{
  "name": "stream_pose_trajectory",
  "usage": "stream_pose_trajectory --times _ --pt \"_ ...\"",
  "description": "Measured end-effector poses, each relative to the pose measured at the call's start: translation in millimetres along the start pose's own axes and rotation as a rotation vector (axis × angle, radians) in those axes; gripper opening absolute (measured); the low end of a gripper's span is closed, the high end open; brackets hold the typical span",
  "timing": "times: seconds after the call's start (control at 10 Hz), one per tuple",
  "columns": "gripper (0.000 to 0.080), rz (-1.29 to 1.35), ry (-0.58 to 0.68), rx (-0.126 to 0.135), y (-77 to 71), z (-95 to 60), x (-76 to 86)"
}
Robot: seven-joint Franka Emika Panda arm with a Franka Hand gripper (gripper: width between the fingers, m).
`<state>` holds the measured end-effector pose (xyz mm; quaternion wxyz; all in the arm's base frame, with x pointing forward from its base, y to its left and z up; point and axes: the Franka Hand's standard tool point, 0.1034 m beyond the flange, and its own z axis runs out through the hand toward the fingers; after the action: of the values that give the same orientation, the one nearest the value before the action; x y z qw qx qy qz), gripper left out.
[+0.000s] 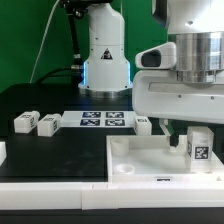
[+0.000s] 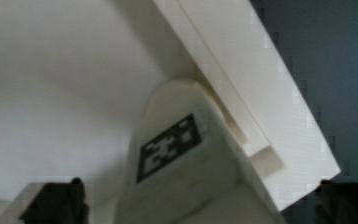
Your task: Assemble one leg
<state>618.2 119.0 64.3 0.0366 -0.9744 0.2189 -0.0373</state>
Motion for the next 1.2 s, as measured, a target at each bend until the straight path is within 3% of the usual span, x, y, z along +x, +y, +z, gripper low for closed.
stream_pose_trajectory --times 0.5,0.7,0.8,1.1,1.2 --pt "0.0649 -0.375 0.012 -0.024 0.7 -1.5 1.4" --pt "0.0382 -0.373 0.011 -0.025 1.0 -1.3 1.4" --pt "0.0289 -0.373 0.011 -0.025 1.0 -1.3 1.5" --pt "0.0290 -0.336 0.012 -0.024 1.1 -1.2 1.5" --pt "0.0290 -0.199 0.013 -0.022 1.4 -1.3 1.9"
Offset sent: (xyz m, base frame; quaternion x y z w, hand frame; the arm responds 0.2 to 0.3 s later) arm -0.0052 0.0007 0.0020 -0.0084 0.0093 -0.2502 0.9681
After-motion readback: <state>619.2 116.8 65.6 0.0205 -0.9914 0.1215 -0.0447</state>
